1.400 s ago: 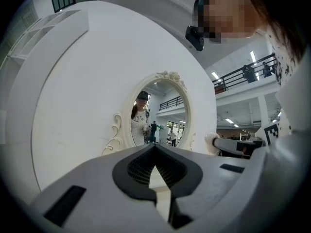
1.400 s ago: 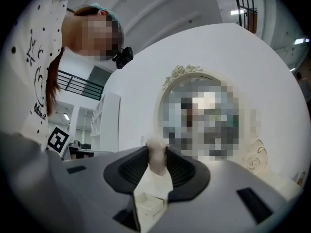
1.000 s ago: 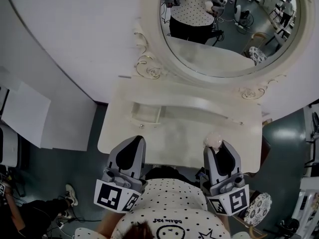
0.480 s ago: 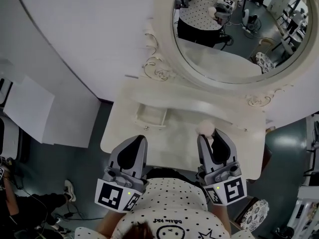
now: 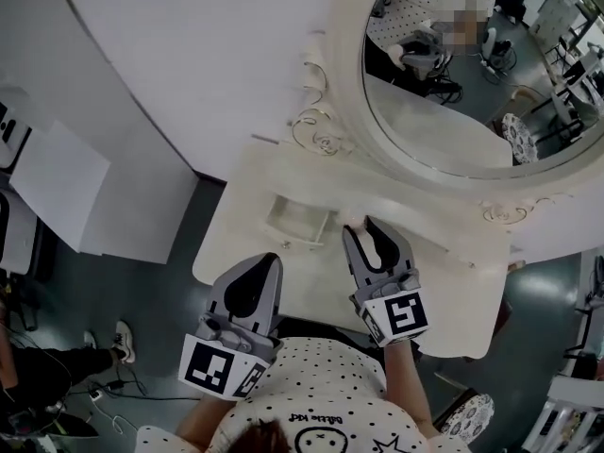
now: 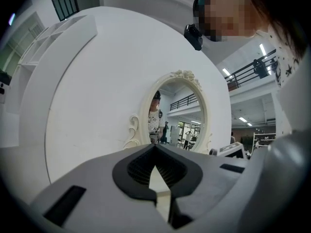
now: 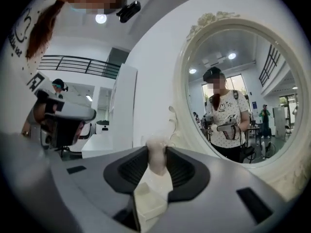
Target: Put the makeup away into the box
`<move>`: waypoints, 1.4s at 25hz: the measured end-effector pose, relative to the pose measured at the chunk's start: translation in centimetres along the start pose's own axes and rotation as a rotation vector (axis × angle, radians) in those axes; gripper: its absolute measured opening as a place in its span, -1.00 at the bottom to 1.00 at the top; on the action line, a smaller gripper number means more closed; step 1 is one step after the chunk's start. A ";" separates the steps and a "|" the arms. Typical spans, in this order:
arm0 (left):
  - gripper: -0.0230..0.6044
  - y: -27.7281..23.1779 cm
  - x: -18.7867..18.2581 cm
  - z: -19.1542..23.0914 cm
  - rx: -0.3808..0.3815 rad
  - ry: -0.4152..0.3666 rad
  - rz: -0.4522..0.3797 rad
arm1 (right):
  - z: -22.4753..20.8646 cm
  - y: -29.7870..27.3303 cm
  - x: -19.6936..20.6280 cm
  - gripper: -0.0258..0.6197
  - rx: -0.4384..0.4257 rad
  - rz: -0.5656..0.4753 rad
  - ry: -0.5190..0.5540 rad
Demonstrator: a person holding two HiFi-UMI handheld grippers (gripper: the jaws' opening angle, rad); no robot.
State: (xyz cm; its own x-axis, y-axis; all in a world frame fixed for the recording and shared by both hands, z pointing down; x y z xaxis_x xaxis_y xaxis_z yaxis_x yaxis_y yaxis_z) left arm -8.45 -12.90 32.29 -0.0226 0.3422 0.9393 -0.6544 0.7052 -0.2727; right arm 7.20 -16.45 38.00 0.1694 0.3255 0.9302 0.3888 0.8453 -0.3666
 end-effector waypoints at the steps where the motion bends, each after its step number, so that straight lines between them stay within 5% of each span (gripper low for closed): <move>1: -0.91 -0.2 0.0 0.3 -0.005 0.003 0.003 | 0.1 -1.2 0.5 -0.54 -0.009 0.024 0.017; 14: -0.91 -0.6 -0.3 2.4 -0.076 0.032 0.021 | 2.5 -11.3 6.9 -0.54 -0.182 0.262 0.013; 35: -0.91 -0.7 -0.1 3.1 -0.084 0.045 0.043 | 4.1 -15.5 12.4 -0.53 -0.263 0.483 0.067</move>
State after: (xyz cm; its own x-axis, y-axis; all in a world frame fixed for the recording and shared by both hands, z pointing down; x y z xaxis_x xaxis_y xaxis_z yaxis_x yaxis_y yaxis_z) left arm -10.38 -15.37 32.99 -0.0139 0.3992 0.9167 -0.5876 0.7386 -0.3305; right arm -0.40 -23.78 55.30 0.4383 0.6147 0.6557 0.4645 0.4696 -0.7508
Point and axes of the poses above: the fingertips, and each gripper's own axes: y backward along the fingers, z to its left, x out of its underside, the point moved 3 cm from there along y, backward along the fingers, and after that the axes turned 14 degrees about z, right-handed, at the moved point
